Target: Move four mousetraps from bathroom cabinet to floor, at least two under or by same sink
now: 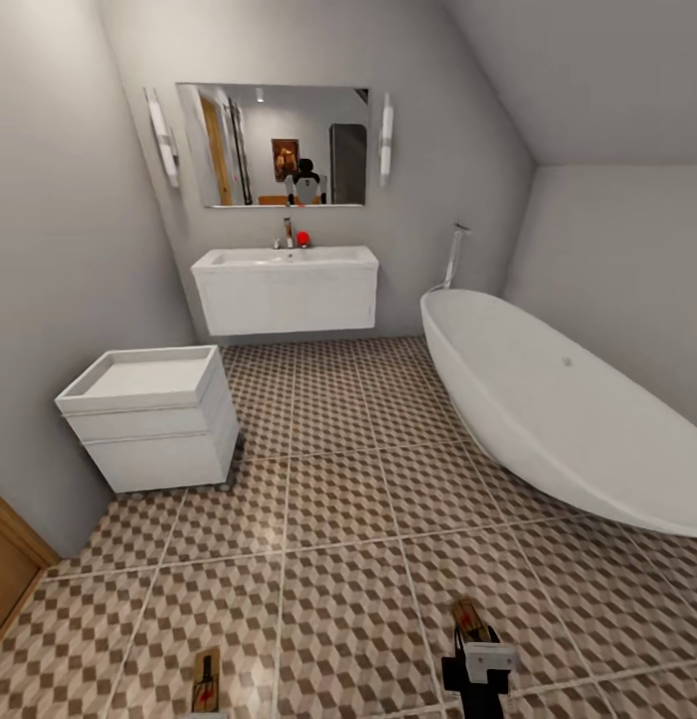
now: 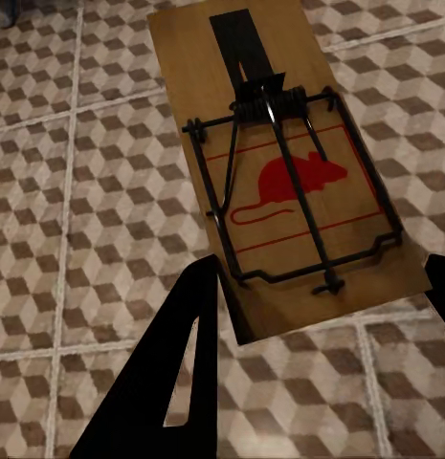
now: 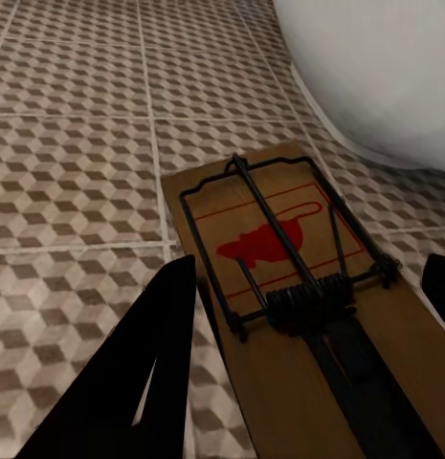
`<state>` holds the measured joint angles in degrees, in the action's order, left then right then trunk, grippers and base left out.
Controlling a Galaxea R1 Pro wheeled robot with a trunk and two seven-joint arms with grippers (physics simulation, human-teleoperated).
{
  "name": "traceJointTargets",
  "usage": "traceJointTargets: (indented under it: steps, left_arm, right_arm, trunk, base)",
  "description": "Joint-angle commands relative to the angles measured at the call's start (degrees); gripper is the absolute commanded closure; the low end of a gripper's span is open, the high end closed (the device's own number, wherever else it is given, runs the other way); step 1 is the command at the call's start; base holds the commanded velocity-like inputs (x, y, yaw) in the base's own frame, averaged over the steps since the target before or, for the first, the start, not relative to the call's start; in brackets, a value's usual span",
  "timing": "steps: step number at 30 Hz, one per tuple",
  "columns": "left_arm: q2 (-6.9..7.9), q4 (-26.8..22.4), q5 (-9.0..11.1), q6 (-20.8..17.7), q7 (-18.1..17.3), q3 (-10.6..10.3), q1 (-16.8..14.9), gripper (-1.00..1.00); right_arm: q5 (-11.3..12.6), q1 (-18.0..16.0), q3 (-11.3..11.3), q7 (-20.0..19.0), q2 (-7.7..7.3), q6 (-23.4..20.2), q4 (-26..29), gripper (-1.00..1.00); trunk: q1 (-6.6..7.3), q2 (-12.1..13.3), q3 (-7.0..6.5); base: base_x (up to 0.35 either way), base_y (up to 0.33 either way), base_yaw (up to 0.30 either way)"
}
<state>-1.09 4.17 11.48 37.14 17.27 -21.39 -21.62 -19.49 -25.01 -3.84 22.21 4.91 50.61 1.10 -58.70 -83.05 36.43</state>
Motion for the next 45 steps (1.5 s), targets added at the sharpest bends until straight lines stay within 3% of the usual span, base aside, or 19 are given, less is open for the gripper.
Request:
traceJointTargets:
  steps: [1,23,45]
  left_arm:
    - [-0.05,0.23,0.21,0.28,0.31,-0.5,-0.09,1.0]
    - [-0.05,0.23,0.21,0.25,0.31,-0.5,-0.08,1.0]
    - [-0.05,0.23,0.21,0.25,0.31,-0.5,-0.09,1.0]
  right_arm:
    - [-0.61,-0.04,-0.38,0.38,0.01,0.1,-0.04,1.0]
    - [-0.62,-0.04,-0.38,0.38,0.01,0.1,-0.04,1.0]
    - [-0.61,-0.04,-0.38,0.38,0.01,0.1,-0.04,1.0]
  trunk:
    - [-0.03,-0.02,0.05]
    - [-0.03,-0.02,0.05]
    - [-0.03,-0.02,0.05]
  base:
    - [0.325,0.0,0.006]
    - [0.325,-0.01,0.0]
    - [0.295,-0.158,0.007]
